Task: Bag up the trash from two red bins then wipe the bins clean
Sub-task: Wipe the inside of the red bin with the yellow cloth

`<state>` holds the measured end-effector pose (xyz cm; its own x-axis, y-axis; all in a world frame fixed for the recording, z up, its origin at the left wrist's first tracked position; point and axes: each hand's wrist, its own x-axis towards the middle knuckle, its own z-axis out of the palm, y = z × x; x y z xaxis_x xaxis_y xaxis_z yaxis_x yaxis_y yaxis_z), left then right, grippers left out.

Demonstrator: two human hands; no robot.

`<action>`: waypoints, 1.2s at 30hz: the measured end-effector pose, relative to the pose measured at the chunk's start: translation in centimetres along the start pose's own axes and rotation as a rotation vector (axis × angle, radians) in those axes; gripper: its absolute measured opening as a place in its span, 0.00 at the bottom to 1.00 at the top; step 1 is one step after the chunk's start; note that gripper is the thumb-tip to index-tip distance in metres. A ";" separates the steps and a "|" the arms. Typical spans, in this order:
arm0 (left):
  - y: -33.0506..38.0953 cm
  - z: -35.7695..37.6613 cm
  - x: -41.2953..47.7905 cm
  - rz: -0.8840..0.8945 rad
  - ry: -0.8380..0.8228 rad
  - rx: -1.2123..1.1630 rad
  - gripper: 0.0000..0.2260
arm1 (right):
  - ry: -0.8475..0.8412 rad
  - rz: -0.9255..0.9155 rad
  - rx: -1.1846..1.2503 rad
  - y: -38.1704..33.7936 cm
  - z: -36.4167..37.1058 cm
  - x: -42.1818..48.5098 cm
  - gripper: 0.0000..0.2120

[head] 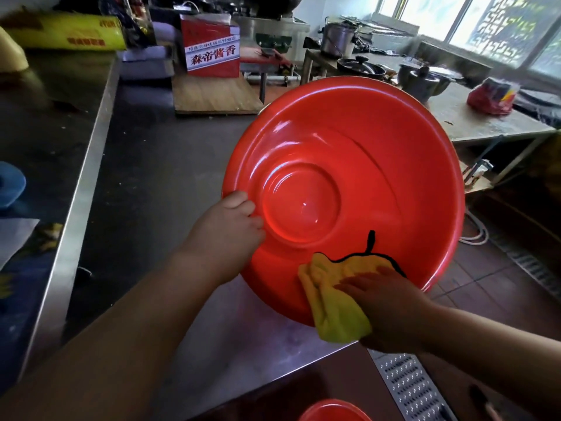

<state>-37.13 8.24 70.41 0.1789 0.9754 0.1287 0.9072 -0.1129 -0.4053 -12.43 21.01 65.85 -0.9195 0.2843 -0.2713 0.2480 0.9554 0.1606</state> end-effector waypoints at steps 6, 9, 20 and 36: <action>-2.7 -2.8 0.1 -0.055 -0.005 0.097 0.09 | 0.297 -0.057 0.228 -3.7 -0.2 2.2 0.27; -2.0 -3.1 -0.1 -0.176 -0.282 0.198 0.15 | 0.358 -0.082 0.298 -4.4 -0.6 3.2 0.24; 2.0 -1.3 -0.4 -0.098 -0.106 0.046 0.03 | 0.285 0.018 0.501 -2.7 -0.9 3.2 0.33; 1.6 -0.8 -0.3 -0.012 0.009 -0.116 0.05 | -0.327 0.102 0.515 1.3 3.3 11.7 0.47</action>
<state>-35.47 7.59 70.46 0.1711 0.9751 0.1409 0.9471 -0.1234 -0.2962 -21.91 25.82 59.75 -0.7626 0.3087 -0.5685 0.5202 0.8149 -0.2554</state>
